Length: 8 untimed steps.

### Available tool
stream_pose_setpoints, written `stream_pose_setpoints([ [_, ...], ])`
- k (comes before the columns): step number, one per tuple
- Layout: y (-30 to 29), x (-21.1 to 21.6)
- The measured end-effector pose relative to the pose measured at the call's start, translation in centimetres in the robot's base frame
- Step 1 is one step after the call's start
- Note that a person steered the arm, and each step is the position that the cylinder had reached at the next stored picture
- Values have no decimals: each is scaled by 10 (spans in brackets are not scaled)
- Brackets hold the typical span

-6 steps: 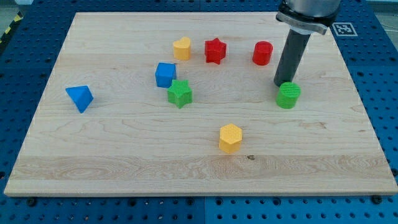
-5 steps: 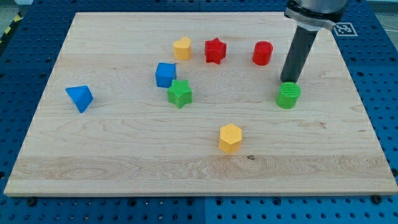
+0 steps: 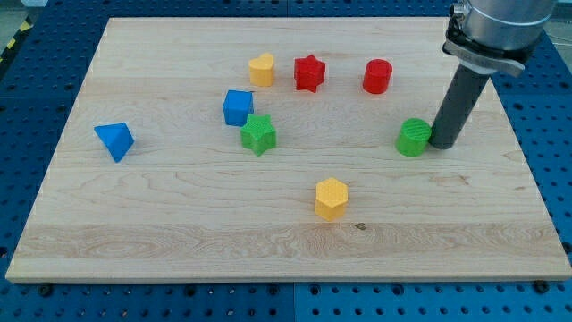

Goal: Push the green circle towards the top right of the yellow hexagon

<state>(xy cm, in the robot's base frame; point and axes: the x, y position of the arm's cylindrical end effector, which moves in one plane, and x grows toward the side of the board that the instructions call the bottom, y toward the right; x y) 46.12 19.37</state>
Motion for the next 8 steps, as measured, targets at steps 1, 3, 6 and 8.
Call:
stream_pose_setpoints([
  [1, 0, 6],
  [3, 11, -29],
  [6, 18, -29],
  [8, -12, -25],
])
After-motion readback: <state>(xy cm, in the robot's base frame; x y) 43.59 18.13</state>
